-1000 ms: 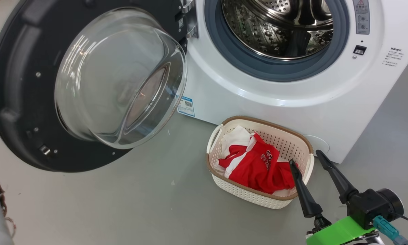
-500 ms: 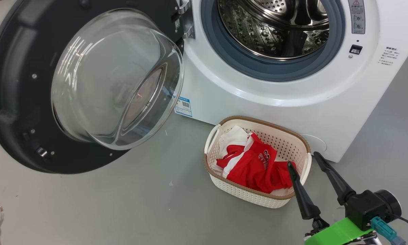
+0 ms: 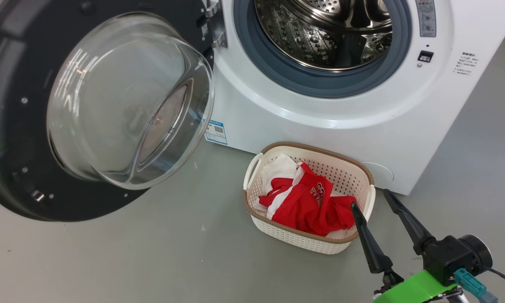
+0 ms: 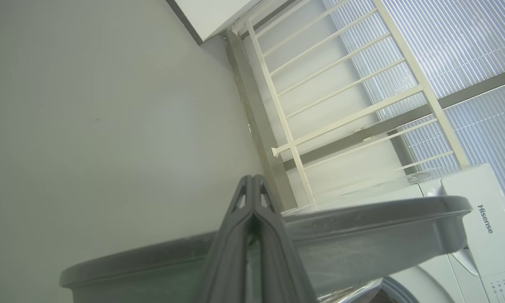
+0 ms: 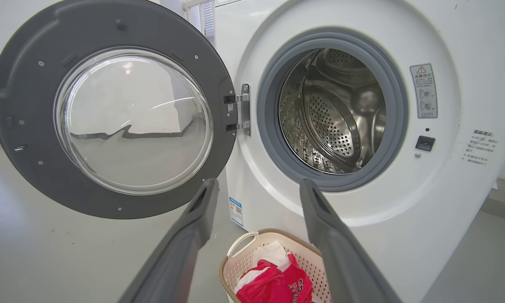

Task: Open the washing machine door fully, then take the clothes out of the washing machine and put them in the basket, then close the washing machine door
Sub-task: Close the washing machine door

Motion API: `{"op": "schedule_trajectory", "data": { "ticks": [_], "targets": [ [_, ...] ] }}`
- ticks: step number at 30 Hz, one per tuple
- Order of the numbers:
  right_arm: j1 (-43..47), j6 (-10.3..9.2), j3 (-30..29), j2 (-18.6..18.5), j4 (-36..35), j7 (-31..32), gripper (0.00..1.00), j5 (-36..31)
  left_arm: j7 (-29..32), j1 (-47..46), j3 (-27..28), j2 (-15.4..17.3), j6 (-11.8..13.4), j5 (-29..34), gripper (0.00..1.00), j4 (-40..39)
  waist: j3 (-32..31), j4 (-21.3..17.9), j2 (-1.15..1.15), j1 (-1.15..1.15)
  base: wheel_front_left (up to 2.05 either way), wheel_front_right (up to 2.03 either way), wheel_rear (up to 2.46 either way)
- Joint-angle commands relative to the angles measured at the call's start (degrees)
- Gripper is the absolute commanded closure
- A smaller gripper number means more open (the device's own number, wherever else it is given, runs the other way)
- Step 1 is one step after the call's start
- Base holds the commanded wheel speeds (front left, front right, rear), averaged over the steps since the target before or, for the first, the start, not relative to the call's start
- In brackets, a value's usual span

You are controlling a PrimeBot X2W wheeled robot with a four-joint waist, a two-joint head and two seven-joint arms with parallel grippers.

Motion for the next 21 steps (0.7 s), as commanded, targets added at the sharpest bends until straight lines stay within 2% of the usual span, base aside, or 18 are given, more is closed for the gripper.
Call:
{"op": "schedule_trajectory", "data": {
  "ticks": [1, 12, 21],
  "targets": [
    [-1.34, 0.28, 1.41, -0.47, -1.87, 0.03, 0.0, -0.43, 0.24, -1.6, 0.48, 3.89, -0.75, 0.07, 1.0, -0.75, 0.26, -0.47, 0.0, 0.0, 0.0, 0.0, 0.0],
    [-1.79, 0.28, 1.27, -0.9, -1.96, -0.07, 0.0, -0.02, 4.24, -2.2, 0.15, 4.77, -3.18, -1.16, 1.0, 2.09, 0.45, -1.52, 0.0, 0.0, 0.0, 0.0, 0.0],
    [-2.19, 0.28, 1.5, -0.81, -1.8, -0.45, 0.0, -0.01, 10.16, -2.21, 1.4, 3.65, -5.29, -4.69, 1.0, 3.49, 0.66, -1.53, 0.0, 0.0, 0.0, 0.0, 0.0]
  ]
}}
